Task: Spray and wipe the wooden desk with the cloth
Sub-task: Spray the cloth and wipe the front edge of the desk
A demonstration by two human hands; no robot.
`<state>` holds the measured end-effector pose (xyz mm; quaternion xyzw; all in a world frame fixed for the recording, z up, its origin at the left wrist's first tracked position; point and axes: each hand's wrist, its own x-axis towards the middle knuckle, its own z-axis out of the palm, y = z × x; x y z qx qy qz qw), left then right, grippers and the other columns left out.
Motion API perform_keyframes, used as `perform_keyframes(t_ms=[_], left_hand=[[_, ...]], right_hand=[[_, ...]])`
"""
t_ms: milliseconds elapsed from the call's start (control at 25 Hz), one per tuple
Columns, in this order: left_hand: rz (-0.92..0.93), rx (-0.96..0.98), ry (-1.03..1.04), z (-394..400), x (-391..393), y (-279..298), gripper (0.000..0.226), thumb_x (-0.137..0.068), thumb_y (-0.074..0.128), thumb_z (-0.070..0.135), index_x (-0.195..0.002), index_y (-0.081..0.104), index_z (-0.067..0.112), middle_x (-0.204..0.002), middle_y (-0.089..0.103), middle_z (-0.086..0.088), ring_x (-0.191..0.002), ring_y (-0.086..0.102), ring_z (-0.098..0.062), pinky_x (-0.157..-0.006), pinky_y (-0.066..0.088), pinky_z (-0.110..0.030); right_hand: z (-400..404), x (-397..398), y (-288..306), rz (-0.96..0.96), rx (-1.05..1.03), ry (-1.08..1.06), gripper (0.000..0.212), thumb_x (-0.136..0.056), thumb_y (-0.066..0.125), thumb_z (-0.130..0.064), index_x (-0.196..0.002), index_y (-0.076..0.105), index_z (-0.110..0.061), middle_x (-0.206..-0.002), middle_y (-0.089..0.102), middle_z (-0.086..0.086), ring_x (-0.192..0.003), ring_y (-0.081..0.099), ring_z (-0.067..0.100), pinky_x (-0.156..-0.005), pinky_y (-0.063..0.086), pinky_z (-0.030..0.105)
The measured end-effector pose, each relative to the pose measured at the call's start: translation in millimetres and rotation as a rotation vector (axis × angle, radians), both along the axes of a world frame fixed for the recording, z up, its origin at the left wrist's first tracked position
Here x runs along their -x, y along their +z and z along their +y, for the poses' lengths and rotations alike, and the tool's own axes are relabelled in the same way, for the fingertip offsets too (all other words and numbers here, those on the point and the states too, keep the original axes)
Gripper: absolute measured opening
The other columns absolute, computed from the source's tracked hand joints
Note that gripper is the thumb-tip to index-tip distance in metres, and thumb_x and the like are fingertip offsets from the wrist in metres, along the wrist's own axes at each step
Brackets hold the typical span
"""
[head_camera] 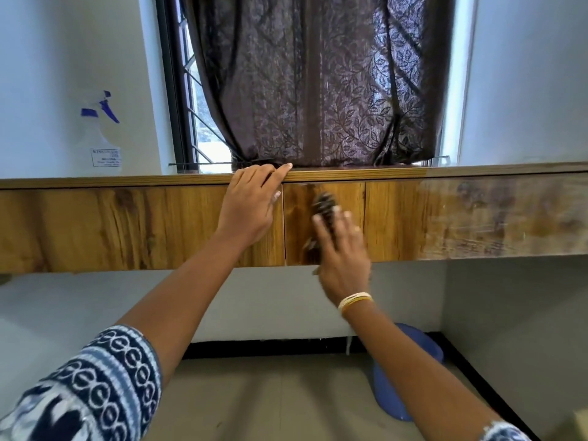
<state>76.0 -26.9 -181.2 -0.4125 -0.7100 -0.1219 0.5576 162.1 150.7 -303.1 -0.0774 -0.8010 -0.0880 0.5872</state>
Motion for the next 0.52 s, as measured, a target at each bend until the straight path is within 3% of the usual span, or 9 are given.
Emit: perform_keyframes(t_ms=[120, 240, 320, 400, 520], left_hand=[[-0.026, 0.029, -0.047, -4, -6, 0, 0.053, -0.097, 0.044, 0.018, -0.148, 0.036, 0.023, -0.131, 0.052, -0.002, -0.121, 0.047, -0.022, -0.107, 0.033, -0.037], [-0.023, 0.179, 0.025, -32, 4, 9, 0.059, -0.098, 0.047, 0.027, -0.153, 0.024, 0.029, -0.147, 0.043, -0.003, -0.134, 0.040, -0.023, -0.111, 0.031, -0.038], [-0.025, 0.231, 0.157, -61, 17, 3, 0.067, -0.099, 0.042, 0.047, -0.155, 0.011, 0.030, -0.159, 0.024, -0.007, -0.146, 0.024, -0.026, -0.118, 0.024, -0.043], [-0.029, 0.252, 0.281, -87, 27, -15, 0.082, -0.093, 0.036, 0.066, -0.156, 0.002, 0.025, -0.164, 0.003, -0.010, -0.151, 0.006, -0.028, -0.120, 0.018, -0.048], [-0.048, 0.295, 0.369, -97, 29, -36, 0.103, -0.083, 0.040, 0.076, -0.156, -0.003, 0.018, -0.163, -0.012, -0.011, -0.151, -0.007, -0.029, -0.120, 0.018, -0.051]], right_hand=[[-22, 14, -11, -0.238, -0.457, 0.042, 0.096, -0.076, 0.069, -0.026, -0.156, 0.016, -0.022, -0.162, 0.015, 0.012, -0.148, 0.016, 0.034, -0.117, 0.014, 0.048], [16, -5, 3, -0.389, -0.721, 0.022, 0.113, -0.066, 0.080, -0.035, -0.155, 0.015, -0.014, -0.161, 0.015, 0.011, -0.147, 0.019, 0.034, -0.118, 0.015, 0.047], [58, -24, 3, -0.352, -0.622, -0.014, 0.117, -0.061, 0.083, -0.029, -0.155, 0.015, -0.013, -0.162, 0.012, 0.009, -0.148, 0.016, 0.032, -0.119, 0.016, 0.046], [78, -40, -3, -0.192, -0.309, -0.021, 0.112, -0.065, 0.080, -0.013, -0.155, 0.013, -0.016, -0.162, 0.011, 0.008, -0.149, 0.013, 0.031, -0.119, 0.018, 0.046], [37, -23, -1, 0.096, 0.154, -0.018, 0.089, -0.079, 0.063, 0.000, -0.154, 0.019, -0.017, -0.162, 0.013, 0.008, -0.149, 0.013, 0.030, -0.117, 0.023, 0.050]])
